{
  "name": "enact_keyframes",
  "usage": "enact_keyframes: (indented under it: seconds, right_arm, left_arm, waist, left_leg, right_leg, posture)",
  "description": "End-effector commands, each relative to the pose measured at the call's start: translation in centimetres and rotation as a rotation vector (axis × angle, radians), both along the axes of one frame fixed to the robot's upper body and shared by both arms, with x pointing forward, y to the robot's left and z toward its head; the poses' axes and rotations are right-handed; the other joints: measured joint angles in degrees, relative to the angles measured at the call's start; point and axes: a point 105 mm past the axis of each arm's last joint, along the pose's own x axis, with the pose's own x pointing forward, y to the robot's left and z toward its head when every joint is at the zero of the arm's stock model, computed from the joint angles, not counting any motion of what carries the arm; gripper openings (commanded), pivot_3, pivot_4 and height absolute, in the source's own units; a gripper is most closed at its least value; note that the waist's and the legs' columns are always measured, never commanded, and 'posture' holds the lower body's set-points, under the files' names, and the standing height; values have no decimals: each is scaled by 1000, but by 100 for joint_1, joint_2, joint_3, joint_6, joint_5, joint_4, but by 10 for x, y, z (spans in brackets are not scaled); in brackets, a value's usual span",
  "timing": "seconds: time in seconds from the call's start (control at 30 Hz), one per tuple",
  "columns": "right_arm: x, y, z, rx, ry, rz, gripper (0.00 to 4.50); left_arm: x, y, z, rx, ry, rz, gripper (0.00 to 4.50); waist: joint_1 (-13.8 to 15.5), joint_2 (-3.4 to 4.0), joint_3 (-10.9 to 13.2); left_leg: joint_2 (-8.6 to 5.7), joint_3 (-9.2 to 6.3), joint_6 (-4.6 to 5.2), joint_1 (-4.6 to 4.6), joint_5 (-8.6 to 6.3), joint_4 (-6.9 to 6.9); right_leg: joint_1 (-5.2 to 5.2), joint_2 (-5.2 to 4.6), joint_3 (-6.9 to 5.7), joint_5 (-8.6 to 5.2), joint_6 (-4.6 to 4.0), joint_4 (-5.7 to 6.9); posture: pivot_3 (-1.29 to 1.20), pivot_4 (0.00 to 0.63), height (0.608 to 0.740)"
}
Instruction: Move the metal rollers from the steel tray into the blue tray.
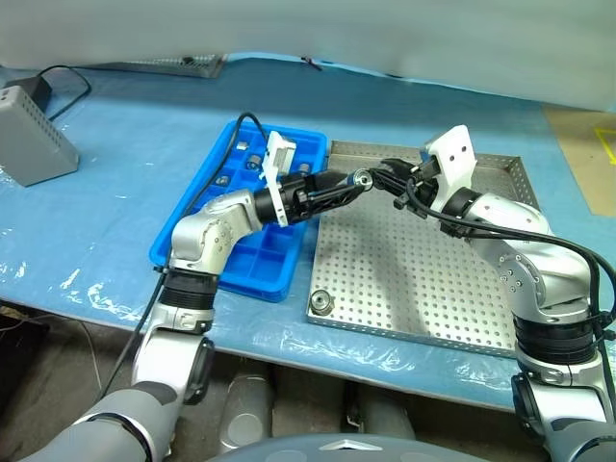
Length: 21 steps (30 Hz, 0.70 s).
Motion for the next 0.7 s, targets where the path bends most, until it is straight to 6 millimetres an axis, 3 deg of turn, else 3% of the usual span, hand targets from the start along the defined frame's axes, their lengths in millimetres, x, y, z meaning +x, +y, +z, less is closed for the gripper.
enact_keyframes:
  seconds: [0.03,0.33,0.5,0.6,0.7]
  right_arm:
    - [-8,8,21,4,-89,34,732]
    - [-6,9,32,18,-114,35,732]
    - [-7,9,40,48,-126,54,732]
    - [-18,20,39,105,-80,169,732]
    - [-9,15,40,95,-88,134,732]
  left_arm:
    - [-3,-2,14,-33,-40,-9,3390]
    - [-5,-3,21,-53,-52,-12,3390]
    - [-11,7,38,-96,-102,-8,3390]
    - [-14,14,52,-123,-141,10,3390]
    - [-9,24,59,-124,-161,43,3390]
  waist:
    - [-2,0,0]
    - [0,0,0]
    - [2,0,0]
    - [8,0,0]
    - [11,0,0]
  left_leg:
    - [2,0,7,5,-5,4]
    - [10,-3,-9,13,-14,55]
    - [12,-5,-16,19,-10,73]
    - [15,-6,-20,21,-7,71]
    - [15,-7,-19,21,-7,69]
  right_leg:
    - [4,0,0,1,-1,5]
    - [6,0,4,3,-7,62]
    - [8,-1,7,6,-10,83]
    - [8,0,6,7,-11,86]
    - [7,1,6,7,-12,85]
  posture:
    - [74,150,740]
    - [85,150,740]
    - [102,150,740]
    - [114,150,740]
    - [122,150,740]
